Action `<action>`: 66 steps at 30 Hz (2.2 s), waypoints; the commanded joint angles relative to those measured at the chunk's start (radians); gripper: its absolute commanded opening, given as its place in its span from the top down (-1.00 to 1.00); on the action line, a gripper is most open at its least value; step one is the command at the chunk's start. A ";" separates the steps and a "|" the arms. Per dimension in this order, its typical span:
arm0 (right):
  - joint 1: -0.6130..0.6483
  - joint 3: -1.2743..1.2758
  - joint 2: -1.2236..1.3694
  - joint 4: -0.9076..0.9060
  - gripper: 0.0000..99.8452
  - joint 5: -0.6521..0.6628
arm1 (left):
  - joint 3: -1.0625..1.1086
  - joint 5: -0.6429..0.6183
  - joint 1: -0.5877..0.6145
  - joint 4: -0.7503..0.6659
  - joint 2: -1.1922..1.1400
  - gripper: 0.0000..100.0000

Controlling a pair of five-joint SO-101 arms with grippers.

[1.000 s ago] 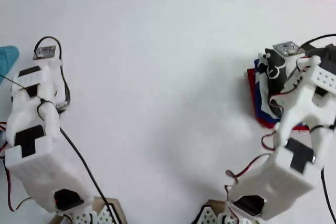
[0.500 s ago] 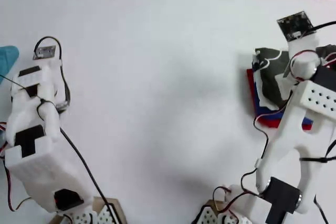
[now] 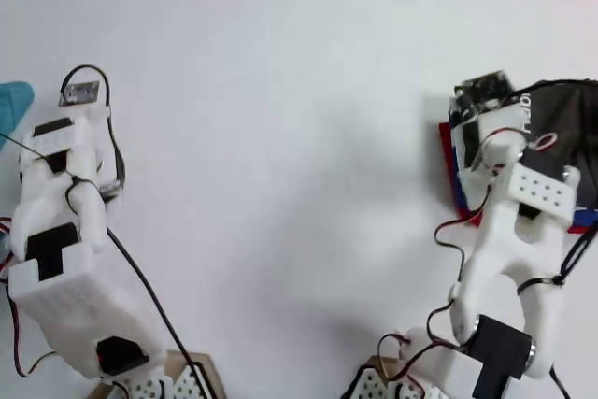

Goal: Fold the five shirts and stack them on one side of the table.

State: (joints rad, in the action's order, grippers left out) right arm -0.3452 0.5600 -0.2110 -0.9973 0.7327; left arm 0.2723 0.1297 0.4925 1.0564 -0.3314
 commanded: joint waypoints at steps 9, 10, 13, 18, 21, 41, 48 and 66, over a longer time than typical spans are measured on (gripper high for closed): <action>0.140 0.055 -0.246 -0.004 0.96 -0.037 | -0.001 -0.006 -0.046 -0.034 0.008 0.95; 0.157 0.058 -0.295 -0.022 0.96 -0.071 | -0.001 -0.006 -0.046 -0.034 0.008 0.95; 0.239 0.095 -0.423 -0.065 0.96 -0.164 | -0.005 -0.006 -0.046 -0.034 0.009 0.95; 0.384 0.324 -0.498 0.008 0.96 -0.206 | -0.039 -0.002 -0.009 -0.002 0.028 0.95; 0.437 0.476 -0.498 0.120 0.96 -0.203 | -0.139 0.002 0.086 0.089 0.055 0.95; 0.575 0.779 -0.498 0.437 0.95 -0.267 | -0.659 0.559 0.790 0.417 -0.084 0.46; 0.579 0.783 -0.498 0.437 0.51 -0.267 | -0.659 0.551 0.795 0.347 -0.149 0.46; 0.570 0.799 -0.498 0.489 0.69 -0.275 | -0.878 0.414 0.411 0.700 -0.040 0.95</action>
State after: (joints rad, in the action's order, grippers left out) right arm 0.2286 1.3625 -0.6790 -0.5217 0.4687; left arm -0.4979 0.5854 1.0756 1.6272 -0.4895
